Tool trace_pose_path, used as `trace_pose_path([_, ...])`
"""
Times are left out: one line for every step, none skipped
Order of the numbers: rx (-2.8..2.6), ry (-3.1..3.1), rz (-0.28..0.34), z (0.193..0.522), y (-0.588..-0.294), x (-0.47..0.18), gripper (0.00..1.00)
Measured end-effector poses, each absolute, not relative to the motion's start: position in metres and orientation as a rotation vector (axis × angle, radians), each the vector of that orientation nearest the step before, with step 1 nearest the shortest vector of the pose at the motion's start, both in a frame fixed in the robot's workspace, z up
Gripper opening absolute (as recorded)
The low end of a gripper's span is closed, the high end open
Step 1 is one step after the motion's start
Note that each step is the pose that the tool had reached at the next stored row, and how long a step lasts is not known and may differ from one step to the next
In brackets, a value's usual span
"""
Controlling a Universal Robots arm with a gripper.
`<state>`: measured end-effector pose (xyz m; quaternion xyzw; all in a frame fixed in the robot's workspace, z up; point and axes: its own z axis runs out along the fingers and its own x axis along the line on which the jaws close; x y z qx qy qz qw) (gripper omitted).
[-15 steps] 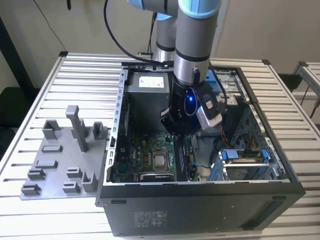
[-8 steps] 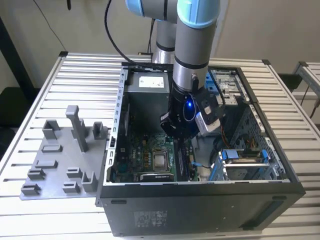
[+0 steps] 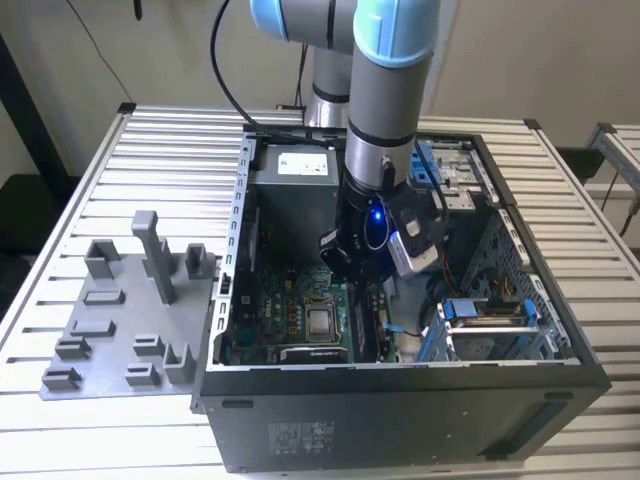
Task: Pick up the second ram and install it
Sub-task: 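Insert the second ram into the second slot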
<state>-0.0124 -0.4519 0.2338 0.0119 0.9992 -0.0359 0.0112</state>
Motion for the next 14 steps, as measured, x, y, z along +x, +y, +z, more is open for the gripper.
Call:
trace_pose_path([0.044, 3.117, -0.112, 0.2336, -0.4520, -0.0124, 0.14])
trace_pose_path([0.052, 3.117, -0.112, 0.2335, -0.4519, -0.0124, 0.14])
trace_pose_path([0.057, 3.117, -0.112, 0.2335, -0.4519, -0.0124, 0.14])
trace_pose_path([0.057, 3.117, -0.112, 0.2335, -0.4519, -0.0123, 0.14])
trace_pose_path([0.057, 3.117, -0.112, 0.2334, -0.4520, -0.0123, 0.14])
trace_pose_path([0.057, 3.117, -0.112, 0.2334, -0.4519, -0.0122, 0.14])
trace_pose_path([0.057, 3.117, -0.112, 0.2334, -0.4519, -0.0122, 0.14])
trace_pose_path([0.057, 3.117, -0.112, 0.2333, -0.4519, -0.0119, 0.14])
trace_pose_path([0.057, 3.117, -0.112, 0.2331, -0.4519, -0.0117, 0.14])
trace_pose_path([0.057, 3.117, -0.111, 0.2328, -0.4519, -0.0115, 0.14])
trace_pose_path([0.057, 3.117, -0.111, 0.2323, -0.4519, -0.0115, 0.14])
trace_pose_path([0.057, 3.117, -0.111, 0.2319, -0.4519, -0.0115, 0.14])
trace_pose_path([0.058, 3.117, -0.112, 0.2314, -0.4520, -0.0116, 0.14])
trace_pose_path([0.058, 3.117, -0.112, 0.2307, -0.4522, -0.0116, 0.14])
